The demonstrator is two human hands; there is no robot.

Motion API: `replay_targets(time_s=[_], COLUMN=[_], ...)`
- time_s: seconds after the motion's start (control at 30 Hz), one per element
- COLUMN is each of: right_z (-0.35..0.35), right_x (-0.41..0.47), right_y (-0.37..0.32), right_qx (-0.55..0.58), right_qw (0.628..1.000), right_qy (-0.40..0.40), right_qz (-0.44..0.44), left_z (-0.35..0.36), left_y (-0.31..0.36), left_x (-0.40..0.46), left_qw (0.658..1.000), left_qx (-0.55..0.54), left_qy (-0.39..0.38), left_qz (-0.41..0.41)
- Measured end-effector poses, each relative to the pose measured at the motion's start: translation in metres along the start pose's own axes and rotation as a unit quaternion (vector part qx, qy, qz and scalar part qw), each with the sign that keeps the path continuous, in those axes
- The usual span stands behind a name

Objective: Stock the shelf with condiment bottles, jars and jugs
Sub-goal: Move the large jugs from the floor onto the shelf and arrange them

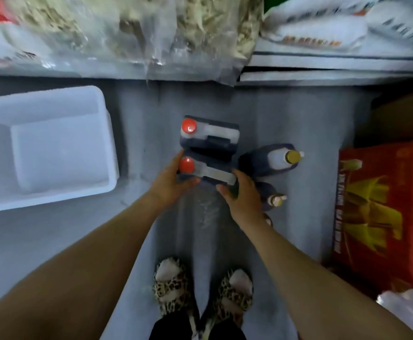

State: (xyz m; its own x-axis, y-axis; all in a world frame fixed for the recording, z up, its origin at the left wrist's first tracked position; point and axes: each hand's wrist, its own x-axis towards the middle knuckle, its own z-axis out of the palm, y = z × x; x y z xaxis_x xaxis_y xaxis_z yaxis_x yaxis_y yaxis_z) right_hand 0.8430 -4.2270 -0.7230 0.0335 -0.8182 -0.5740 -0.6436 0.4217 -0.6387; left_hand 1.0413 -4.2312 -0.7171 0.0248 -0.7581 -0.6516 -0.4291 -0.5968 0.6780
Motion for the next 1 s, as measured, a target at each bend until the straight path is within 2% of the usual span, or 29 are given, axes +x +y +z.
replay_targets(time_s=[0.2, 0.4, 0.67, 0.83, 1.0], right_z=[0.012, 0.014, 0.018, 0.006, -0.031], right_x=[0.015, 0.022, 0.026, 0.015, -0.025], right_y=[0.02, 0.026, 0.027, 0.005, -0.028], right_qx=[0.066, 0.094, 0.074, -0.029, -0.151], right_qw=[0.997, 0.994, 0.996, 0.998, 0.984], right_qy=[0.026, 0.015, 0.004, -0.004, -0.04], right_qz=[-0.033, -0.061, -0.057, -0.056, -0.09], left_z=[0.002, -0.002, -0.009, -0.021, -0.037], left_y=[-0.016, -0.02, -0.02, -0.016, 0.003], left_x=[0.032, 0.035, 0.038, 0.023, -0.028], left_qw=[1.0, 1.0, 0.999, 0.999, 0.996], left_qx=[-0.025, 0.017, 0.04, 0.032, 0.005], left_qy=[-0.006, -0.001, -0.008, -0.033, -0.069], left_qz=[0.005, 0.016, 0.02, -0.007, -0.061])
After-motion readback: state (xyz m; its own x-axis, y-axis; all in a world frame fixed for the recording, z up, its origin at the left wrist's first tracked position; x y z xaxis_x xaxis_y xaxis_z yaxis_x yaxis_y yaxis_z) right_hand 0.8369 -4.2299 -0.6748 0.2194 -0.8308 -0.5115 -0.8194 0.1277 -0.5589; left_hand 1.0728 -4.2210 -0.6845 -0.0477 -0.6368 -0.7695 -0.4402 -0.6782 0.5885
